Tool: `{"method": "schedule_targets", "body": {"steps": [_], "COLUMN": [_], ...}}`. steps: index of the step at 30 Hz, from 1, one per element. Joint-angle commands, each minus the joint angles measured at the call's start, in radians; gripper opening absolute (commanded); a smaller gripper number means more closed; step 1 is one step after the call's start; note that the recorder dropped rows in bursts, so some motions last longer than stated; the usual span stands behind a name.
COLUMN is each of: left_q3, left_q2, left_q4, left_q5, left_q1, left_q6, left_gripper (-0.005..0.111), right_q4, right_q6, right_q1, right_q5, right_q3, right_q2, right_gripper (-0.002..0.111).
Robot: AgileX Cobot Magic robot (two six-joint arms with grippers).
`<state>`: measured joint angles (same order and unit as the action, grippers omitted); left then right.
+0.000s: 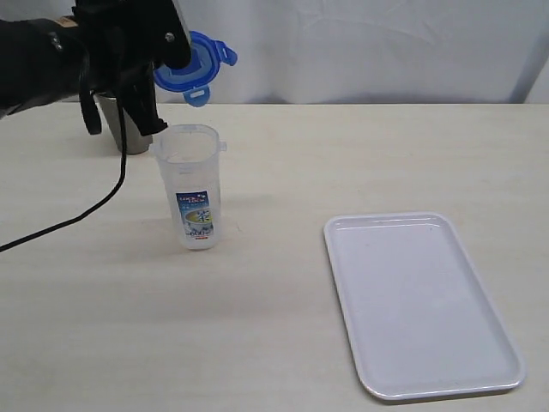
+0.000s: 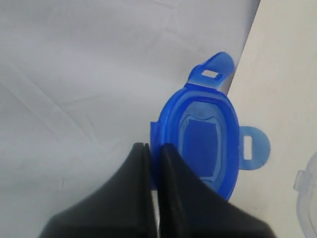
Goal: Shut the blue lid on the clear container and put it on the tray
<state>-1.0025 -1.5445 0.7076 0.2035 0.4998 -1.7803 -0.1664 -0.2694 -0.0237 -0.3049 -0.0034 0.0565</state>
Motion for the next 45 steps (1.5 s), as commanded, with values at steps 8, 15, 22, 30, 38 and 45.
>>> {"method": "schedule_targets", "body": {"steps": [8,15,22,30,38,45], "left_q3": [0.066,0.07,0.072,0.072,0.072,0.108], "left_q2": [-0.02,0.019,0.023,0.029,0.085,0.09], "left_q4": [0.148,0.199,0.24,0.259,0.302,0.296], "left_q5": [0.104,0.094,0.069,0.061,0.032,0.069], "left_q1": [0.001,0.019,0.037,0.037,0.037,0.037], "left_q6": [-0.195,-0.205,-0.211,-0.211,-0.212,-0.261], "left_gripper": [0.0,0.0,0.0,0.0,0.0,0.0], "right_q4": [0.001,0.001,0.001,0.001,0.001,0.001], "right_q6": [0.003,0.003,0.003,0.003,0.003,0.003], "right_q1": [0.002,0.002,0.002,0.002,0.002,0.002], "right_q5": [0.0,0.0,0.0,0.0,0.0,0.0], "right_q3": [0.003,0.003,0.003,0.003,0.003,0.003], "right_q2": [-0.002,-0.002,-0.002,-0.002,-0.002,-0.002], "right_gripper": [0.004,0.004,0.004,0.004,0.004,0.004]}}
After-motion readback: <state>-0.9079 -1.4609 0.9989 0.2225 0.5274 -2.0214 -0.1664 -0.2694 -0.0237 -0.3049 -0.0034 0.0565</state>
